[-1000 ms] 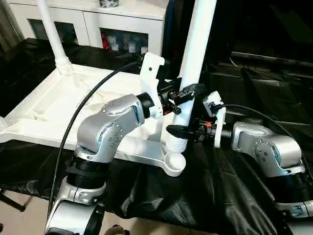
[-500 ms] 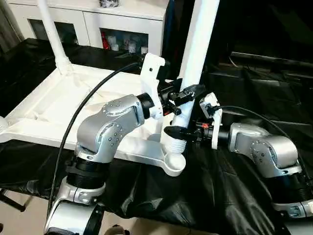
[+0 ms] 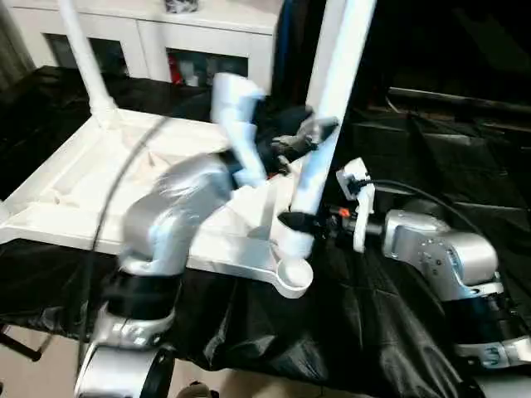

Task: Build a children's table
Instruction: Pick table leg

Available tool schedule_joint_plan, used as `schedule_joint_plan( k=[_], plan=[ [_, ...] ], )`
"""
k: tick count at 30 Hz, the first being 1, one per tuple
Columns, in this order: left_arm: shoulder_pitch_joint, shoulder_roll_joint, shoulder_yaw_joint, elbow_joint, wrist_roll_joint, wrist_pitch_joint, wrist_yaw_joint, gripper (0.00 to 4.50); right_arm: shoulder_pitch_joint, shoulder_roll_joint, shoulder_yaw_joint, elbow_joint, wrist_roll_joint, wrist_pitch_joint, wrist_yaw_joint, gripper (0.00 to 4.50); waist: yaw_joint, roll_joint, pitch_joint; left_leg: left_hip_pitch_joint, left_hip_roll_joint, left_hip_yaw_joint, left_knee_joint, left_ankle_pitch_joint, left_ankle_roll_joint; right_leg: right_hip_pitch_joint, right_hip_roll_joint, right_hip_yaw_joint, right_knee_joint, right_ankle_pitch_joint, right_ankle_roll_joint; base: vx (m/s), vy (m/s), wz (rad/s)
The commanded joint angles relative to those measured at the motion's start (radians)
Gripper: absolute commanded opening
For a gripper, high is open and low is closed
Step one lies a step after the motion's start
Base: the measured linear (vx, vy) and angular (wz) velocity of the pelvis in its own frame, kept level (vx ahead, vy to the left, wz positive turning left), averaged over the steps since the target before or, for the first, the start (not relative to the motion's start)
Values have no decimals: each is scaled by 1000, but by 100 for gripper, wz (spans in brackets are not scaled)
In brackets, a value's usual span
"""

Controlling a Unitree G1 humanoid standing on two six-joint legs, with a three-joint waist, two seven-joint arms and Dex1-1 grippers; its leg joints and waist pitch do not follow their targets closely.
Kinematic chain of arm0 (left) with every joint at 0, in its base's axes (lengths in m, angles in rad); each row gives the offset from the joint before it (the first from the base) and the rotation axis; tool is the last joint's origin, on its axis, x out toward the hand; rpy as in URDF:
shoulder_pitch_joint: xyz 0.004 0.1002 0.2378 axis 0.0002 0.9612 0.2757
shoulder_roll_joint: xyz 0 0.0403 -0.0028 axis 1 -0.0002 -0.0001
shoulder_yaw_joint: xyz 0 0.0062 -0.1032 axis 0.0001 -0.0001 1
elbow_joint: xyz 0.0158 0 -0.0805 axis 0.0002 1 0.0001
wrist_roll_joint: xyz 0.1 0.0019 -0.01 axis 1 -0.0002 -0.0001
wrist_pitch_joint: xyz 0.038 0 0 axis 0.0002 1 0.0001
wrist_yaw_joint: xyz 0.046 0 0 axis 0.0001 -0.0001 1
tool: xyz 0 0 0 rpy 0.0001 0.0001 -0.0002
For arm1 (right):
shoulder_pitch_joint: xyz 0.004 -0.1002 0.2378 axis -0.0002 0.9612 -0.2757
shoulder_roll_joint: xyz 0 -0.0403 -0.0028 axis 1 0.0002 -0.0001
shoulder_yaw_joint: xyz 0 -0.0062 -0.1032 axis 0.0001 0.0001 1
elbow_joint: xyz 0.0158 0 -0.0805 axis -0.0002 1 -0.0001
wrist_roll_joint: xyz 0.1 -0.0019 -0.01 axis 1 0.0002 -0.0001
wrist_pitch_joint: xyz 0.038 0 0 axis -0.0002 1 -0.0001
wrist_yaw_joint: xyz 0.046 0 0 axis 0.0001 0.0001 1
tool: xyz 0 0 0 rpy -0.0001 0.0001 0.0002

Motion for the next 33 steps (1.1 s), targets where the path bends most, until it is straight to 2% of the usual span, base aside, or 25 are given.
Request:
schedule_joint_plan(
  k=[1, 2, 3, 4, 5, 6, 8, 10, 12, 15, 17, 19, 21, 23, 24, 25, 26, 28, 33],
  plan=[
    [45, 77, -15, 7, 20, -27, -105, 285, 2, 4, -35, 7, -21, -32, -35, 193, 2, 1, -79, 20, 25, -2, -65, -146, -16, 48, -59, 33, -67, -185, -171, 0, 0, 0],
    [65, 117, -37, 6, 31, -36, -151, 285, 5, 5, -37, 7, -27, -40, -43, 193, -1, 1, -78, 19, 24, -3, -68, -151, -22, 49, -58, 33, -66, -195, -166, 0, 0, 0],
    [65, 117, -37, 6, 31, -36, -151, 285, 5, 5, -37, 7, -27, -40, -43, 193, 2, 3, -79, 22, 26, -4, -68, -154, -25, 46, -60, 33, -67, -201, -162, 0, 0, 0],
    [86, 171, -76, 4, 58, -50, -206, 285, 9, 6, -40, 9, -34, -50, -54, 193, 0, 6, -78, 23, 27, -3, -69, -161, -33, 46, -58, 34, -65, -194, -165, 0, 0, 0],
    [111, 239, -139, 18, 131, -113, -264, 285, 14, 4, -40, 15, -48, -65, -67, 193, 4, 9, -79, 27, 27, -5, -69, -163, -35, 43, -59, 33, -66, -193, -164, 0, 0, 0],
    [126, 282, -181, 30, 183, -159, -299, 285, 17, 3, -41, 19, -58, -75, -74, 193, -1, 7, -77, 25, 28, -5, -73, -177, -34, 42, -56, 35, -64, -204, -153, 0, 0, 0],
    [139, 354, -255, 83, 259, -209, -373, 285, 30, -3, -35, 15, -70, -93, -78, 193, 1, 16, -75, 30, 27, -5, -76, -200, -47, 38, -59, 37, -70, -231, -138, 0, 0, 0],
    [138, 393, -301, 127, 300, -233, -420, 285, 40, -4, -32, 7, -67, -97, -77, 193, 0, 19, -76, 32, 27, -5, -77, -222, -63, 38, -59, 38, -66, -227, -143, 0, 0, 0],
    [135, 415, -337, 165, 338, -271, -457, 285, 46, -7, -25, 2, -74, -101, -77, 193, -1, 17, -76, 30, 27, -6, -79, -233, -69, 41, -60, 37, -67, -225, -149, 0, 0, 0],
    [127, 427, -378, 224, 391, -334, -487, 285, 49, -6, -23, 1, -80, -105, -76, 193, -2, 20, -75, 30, 27, -7, -79, -255, -75, 41, -64, 38, -69, -244, -159, 0, 0, 0],
    [115, 433, -405, 266, 423, -377, -501, 285, 51, -8, -20, 0, -84, -109, -77, 193, -3, 18, -74, 31, 27, -7, -80, -268, -74, 40, -65, 39, -71, -267, -157, 0, 0, 0],
    [81, 417, -425, 348, 464, -443, -500, 285, 56, -10, -16, -5, -89, -113, -76, 193, -2, 22, -74, 34, 25, -7, -78, -285, -74, 36, -63, 39, -77, -288, -149, 0, 0, 0],
    [64, 406, -428, 381, 469, -452, -506, 257, 58, -11, -15, -7, -90, -112, -76, 193, -1, 20, -76, 32, 27, -8, -79, -278, -78, 39, -65, 38, -72, -277, -156, 0, 0, 0],
    [48, 399, -435, 411, 476, -454, -528, 250, 62, -14, -11, -11, -95, -111, -75, 193, -2, 20, -76, 31, 28, -9, -80, -275, -78, 40, -66, 38, -70, -263, -168, 0, 0, 0],
    [41, 397, -437, 424, 480, -458, -532, 244, 63, -15, -10, -13, -96, -111, -74, 193, 0, 20, -77, 34, 29, -8, -78, -278, -77, 38, -67, 38, -69, -259, -173, 0, 0, 0],
    [29, 390, -437, 454, 487, -470, -540, 231, 66, -16, -9, -17, -97, -108, -73, 193, -1, 22, -77, 30, 28, -8, -78, -272, -75, 40, -66, 38, -69, -252, -177, 0, 0, 0],
    [22, 385, -436, 474, 488, -477, -546, 209, 67, -17, -8, -19, -97, -106, -71, 193, -1, 22, -77, 33, 27, -7, -76, -274, -74, 39, -66, 38, -70, -251, -178, 0, 0, 0],
    [16, 382, -436, 490, 489, -484, -551, 206, 68, -18, -7, -21, -97, -105, -69, 193, 0, 20, -78, 31, 27, -8, -76, -264, -73, 41, -68, 38, -68, -241, -183, 0, 0, 0],
    [4, 365, -425, 531, 473, -484, -582, 162, 72, -21, -2, -23, -98, -107, -65, 193, 0, 21, -78, 30, 28, -7, -76, -263, -68, 42, -68, 38, -68, -233, -194, 0, 0, 0]
  ],
)
